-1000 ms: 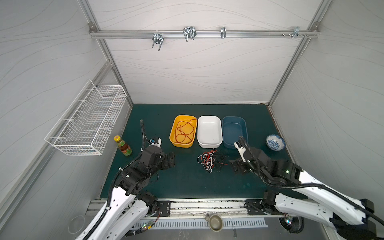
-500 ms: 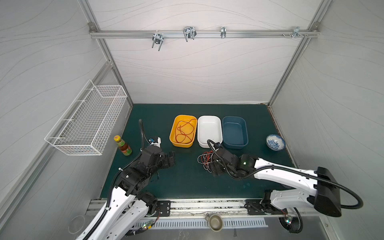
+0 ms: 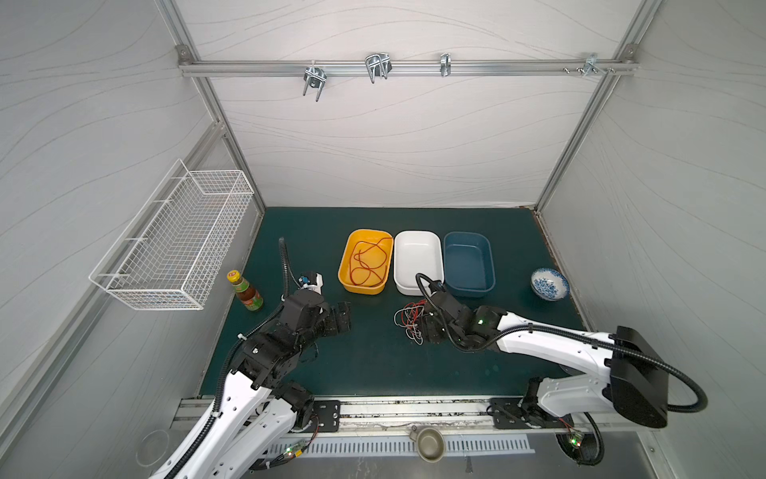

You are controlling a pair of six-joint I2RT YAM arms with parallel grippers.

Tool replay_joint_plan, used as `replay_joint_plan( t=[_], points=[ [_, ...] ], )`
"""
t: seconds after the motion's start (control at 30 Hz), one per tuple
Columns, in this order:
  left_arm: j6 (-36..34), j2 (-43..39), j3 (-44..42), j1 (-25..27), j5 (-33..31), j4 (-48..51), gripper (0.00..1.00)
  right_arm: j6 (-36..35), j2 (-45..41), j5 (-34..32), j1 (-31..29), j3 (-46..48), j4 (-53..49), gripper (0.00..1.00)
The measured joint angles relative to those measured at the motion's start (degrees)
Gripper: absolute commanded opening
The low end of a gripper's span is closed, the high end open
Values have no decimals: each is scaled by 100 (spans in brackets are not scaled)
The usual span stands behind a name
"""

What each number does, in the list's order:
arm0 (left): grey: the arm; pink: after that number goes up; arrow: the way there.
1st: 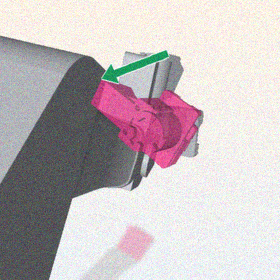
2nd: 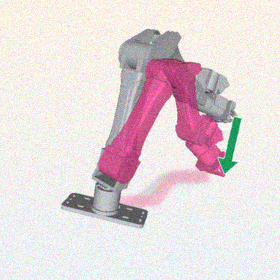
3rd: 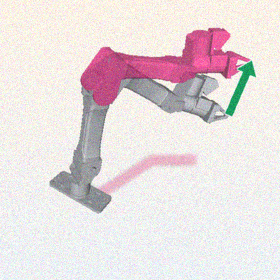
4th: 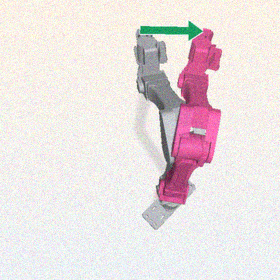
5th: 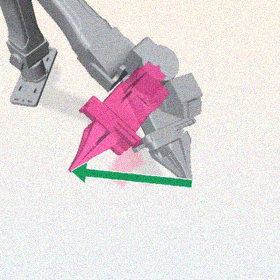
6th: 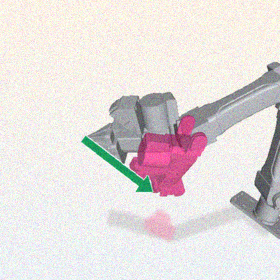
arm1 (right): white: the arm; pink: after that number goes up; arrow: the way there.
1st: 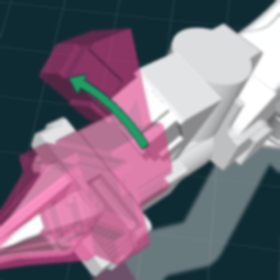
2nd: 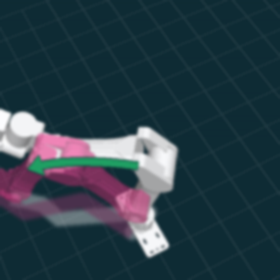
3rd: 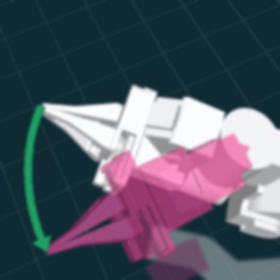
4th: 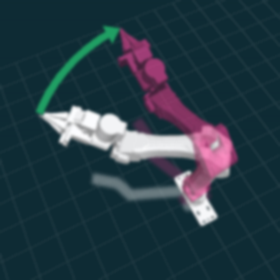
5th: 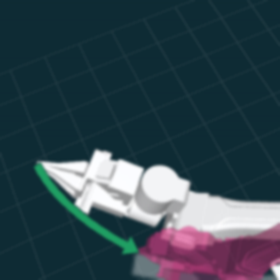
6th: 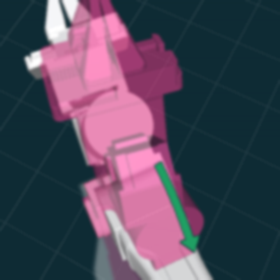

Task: Untangle the cables
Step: 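Move the right gripper over the wire pile while the left gripper rests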

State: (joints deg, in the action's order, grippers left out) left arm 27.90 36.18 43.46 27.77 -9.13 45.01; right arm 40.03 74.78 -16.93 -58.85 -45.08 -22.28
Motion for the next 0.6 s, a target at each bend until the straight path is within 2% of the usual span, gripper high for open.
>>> replay_joint_plan(
  t=[0.17, 0.37, 0.6],
  points=[
    [0, 46, -2, 0, 22, -2, 100, 459, -260, 4, 262, 192, 2, 71],
    [0, 72, -2, 0, 59, -4, 100, 1056, -472, 192, 562, 444, 365, 67],
    [0, 74, -2, 0, 87, -9, 100, 1412, -498, 400, 826, 691, 708, 56]
  ],
)
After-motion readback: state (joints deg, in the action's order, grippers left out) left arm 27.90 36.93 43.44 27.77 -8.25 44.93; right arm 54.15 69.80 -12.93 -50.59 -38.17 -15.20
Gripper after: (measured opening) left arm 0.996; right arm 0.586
